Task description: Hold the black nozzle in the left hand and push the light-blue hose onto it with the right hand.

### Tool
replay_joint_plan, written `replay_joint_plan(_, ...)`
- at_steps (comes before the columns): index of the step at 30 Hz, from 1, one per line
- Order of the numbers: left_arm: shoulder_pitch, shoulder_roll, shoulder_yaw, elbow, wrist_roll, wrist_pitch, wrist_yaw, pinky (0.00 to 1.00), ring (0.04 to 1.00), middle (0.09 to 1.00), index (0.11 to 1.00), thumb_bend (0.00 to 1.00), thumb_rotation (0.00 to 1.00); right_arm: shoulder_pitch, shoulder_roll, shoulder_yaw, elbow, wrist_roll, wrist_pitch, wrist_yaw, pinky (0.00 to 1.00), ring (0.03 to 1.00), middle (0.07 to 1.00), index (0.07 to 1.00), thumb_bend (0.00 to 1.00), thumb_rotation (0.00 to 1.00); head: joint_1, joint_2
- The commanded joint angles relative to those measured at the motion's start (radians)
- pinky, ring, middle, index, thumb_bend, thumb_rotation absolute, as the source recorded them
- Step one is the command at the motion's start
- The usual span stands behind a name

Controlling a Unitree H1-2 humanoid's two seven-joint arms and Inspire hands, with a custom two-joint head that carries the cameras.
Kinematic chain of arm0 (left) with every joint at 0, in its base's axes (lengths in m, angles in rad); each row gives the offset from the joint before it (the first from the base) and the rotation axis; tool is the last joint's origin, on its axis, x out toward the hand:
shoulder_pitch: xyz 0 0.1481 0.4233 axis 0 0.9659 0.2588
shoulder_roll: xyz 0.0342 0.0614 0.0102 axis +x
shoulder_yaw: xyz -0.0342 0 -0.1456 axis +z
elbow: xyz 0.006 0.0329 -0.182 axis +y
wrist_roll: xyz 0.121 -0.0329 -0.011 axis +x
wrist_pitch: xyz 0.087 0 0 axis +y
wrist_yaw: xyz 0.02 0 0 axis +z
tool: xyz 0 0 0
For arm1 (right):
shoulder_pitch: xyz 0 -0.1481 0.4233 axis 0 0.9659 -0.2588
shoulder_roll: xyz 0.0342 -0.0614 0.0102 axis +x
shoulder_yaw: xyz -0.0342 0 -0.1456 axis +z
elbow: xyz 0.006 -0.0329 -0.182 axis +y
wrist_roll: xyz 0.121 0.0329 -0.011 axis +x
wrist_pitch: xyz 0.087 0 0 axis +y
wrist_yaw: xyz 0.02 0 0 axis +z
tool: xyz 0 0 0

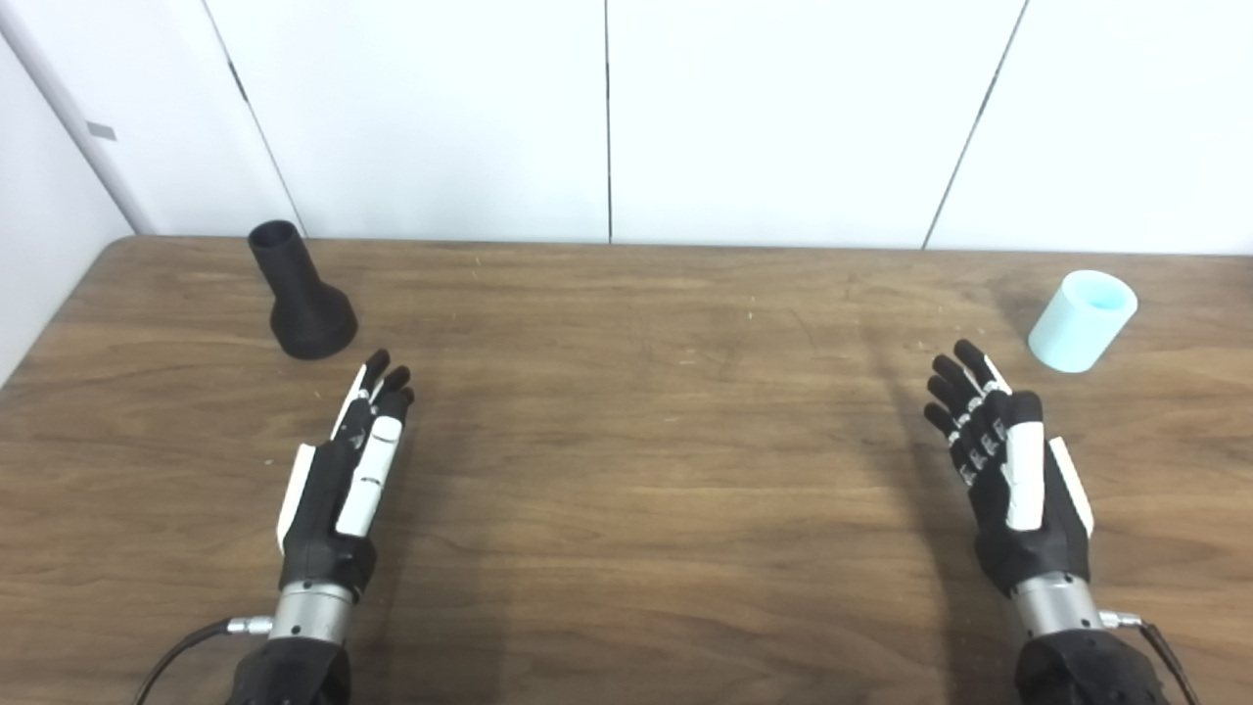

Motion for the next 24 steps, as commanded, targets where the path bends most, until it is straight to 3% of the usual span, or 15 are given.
replay_joint_plan(1, -0.010, 0.008, 0.000, -0.026, 0.005, -0.015, 0.002, 0.98, 0.947, 0.944, 0.932, 0.39, 0.82, -0.021, -0.001, -0.004, -0.036, 0.001, -0.018, -0.001, 0.92, 0.940, 0.920, 0.946, 0.53, 1.00, 0.000, 0.000)
replay_joint_plan(24, -0.012, 0.006, 0.003, -0.033, -0.019, -0.004, -0.001, 0.98, 0.952, 0.949, 0.935, 0.38, 0.83, -0.026, 0.005, -0.005, -0.038, 0.002, -0.011, -0.005, 0.93, 0.937, 0.915, 0.943, 0.53, 1.00, -0.001, 0.001)
